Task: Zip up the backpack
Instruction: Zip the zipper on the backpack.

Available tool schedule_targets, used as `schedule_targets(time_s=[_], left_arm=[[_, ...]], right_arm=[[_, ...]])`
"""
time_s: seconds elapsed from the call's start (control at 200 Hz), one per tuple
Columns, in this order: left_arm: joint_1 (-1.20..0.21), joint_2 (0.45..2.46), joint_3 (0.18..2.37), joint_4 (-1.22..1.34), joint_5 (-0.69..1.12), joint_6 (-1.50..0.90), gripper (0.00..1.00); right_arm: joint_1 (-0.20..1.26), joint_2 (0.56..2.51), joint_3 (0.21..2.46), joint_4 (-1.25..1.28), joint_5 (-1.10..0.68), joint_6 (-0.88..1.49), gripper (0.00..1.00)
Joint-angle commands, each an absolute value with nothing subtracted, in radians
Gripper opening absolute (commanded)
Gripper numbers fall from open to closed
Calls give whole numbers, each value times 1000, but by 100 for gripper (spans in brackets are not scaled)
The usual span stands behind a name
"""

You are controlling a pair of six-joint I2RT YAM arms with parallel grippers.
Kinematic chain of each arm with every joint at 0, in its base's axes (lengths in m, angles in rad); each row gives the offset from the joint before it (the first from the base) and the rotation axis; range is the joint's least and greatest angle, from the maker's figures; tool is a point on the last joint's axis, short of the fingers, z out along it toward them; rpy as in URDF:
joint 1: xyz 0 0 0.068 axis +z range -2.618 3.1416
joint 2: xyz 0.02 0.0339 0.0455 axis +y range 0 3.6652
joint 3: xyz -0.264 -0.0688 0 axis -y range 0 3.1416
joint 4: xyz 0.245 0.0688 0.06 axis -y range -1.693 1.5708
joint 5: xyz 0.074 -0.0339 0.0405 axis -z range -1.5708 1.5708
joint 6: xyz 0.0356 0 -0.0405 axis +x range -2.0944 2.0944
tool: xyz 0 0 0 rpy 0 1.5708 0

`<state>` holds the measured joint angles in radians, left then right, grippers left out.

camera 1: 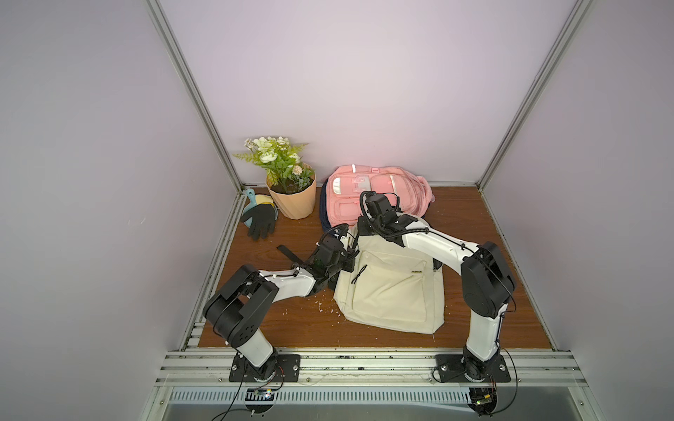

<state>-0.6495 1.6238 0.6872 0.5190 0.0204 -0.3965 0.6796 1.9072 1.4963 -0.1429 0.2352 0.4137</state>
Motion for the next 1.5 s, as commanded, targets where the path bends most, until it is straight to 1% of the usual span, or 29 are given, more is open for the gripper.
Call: schedule_targets(time_s=[0.0, 0.1, 0.595, 0.746, 0.986, 1.061, 1.131, 1.231, 1.351, 1.496], left_arm=[[-661, 1601, 683, 554, -2, -408, 0], [-661, 1599, 678, 557, -2, -410, 0], [-661, 1573, 642, 556, -5, -414, 0], [-661, 1566, 634, 554, -6, -416, 0], [-661, 1568, 636, 554, 2, -421, 0], [-661, 1568, 640, 554, 3, -421, 0], [-661, 1567, 640, 557, 6, -421, 0], [-662, 1564, 639, 558, 9, -422, 0], [-663, 1562, 640, 563, 6, -424, 0], [-664, 1563, 639, 564, 8, -428, 0]], right_arm=[[680, 1855, 1484, -139, 268, 419, 5], [680, 1831, 1478, -135, 286, 416, 0], [670, 1760, 1504, -125, 359, 401, 0], [671, 1772, 1522, -146, 307, 408, 0], [677, 1746, 1368, -66, 246, 459, 0], [677, 1740, 1346, -53, 236, 465, 7], [677, 1752, 1343, -51, 239, 463, 11], [677, 1768, 1350, -49, 242, 458, 14], [678, 1775, 1353, -43, 228, 463, 19], [678, 1789, 1345, -33, 197, 478, 19]])
